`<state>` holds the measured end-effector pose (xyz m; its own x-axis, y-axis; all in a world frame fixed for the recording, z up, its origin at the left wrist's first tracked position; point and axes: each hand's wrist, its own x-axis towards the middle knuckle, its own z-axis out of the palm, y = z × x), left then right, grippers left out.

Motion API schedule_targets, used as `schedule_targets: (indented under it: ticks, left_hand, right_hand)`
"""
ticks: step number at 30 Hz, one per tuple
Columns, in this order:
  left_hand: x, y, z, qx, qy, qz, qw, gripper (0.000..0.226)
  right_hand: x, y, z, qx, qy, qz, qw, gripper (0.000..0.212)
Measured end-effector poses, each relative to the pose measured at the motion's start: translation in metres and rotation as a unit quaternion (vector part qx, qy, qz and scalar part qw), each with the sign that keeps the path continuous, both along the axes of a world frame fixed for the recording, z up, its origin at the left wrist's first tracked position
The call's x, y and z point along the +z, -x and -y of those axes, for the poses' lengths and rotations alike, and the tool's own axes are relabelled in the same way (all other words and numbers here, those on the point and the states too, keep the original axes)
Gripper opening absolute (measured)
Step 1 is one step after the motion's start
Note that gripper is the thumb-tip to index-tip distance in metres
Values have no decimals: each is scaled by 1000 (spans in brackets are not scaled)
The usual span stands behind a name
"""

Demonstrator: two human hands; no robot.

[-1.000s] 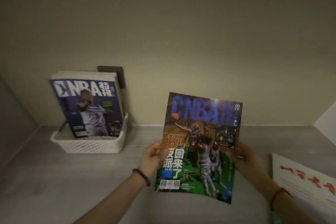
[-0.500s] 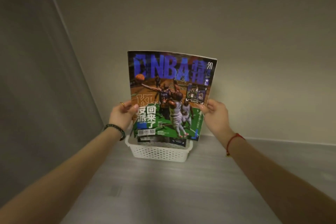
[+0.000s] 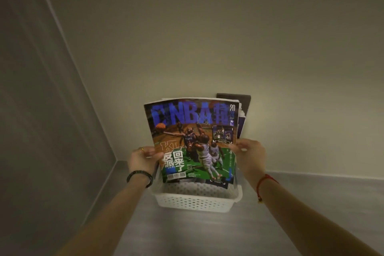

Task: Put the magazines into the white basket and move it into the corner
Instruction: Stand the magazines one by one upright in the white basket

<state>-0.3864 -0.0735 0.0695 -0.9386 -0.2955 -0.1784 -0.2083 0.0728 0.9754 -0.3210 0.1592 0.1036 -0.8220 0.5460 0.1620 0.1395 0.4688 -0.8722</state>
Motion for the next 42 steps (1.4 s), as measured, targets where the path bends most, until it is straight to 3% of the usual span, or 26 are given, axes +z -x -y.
schedule_targets:
  ticks: [5,14,17,22,28,37,42]
  left_hand:
    - [-15,8,4,-2,61,-22,998,19]
    - [-16,4,1,-7,164,-29,986,16]
    - [-13,-10,0,3,131,-23,991,19]
    - [-5,-51,-18,-74,11,-20,997,10]
    - [-6,-121,-106,-244,-59,9,968,14]
    - [-42,-245,-307,-426,-67,85,898,19]
    - [-64,-308,-413,-475,-59,126,869,13]
  right_hand:
    - [-30,7,-4,-3,-23,51,998,11]
    - [-43,8,-11,-29,7,58,998,17]
    - [-43,-1,-17,-27,66,78,994,17]
    - [-41,-46,-48,3,18,95,995,15]
    - [-47,-137,-115,2,70,111,991,33]
    - [-64,-303,-269,-111,72,156,979,16]
    - [-71,-386,-352,-160,74,176,968,22]
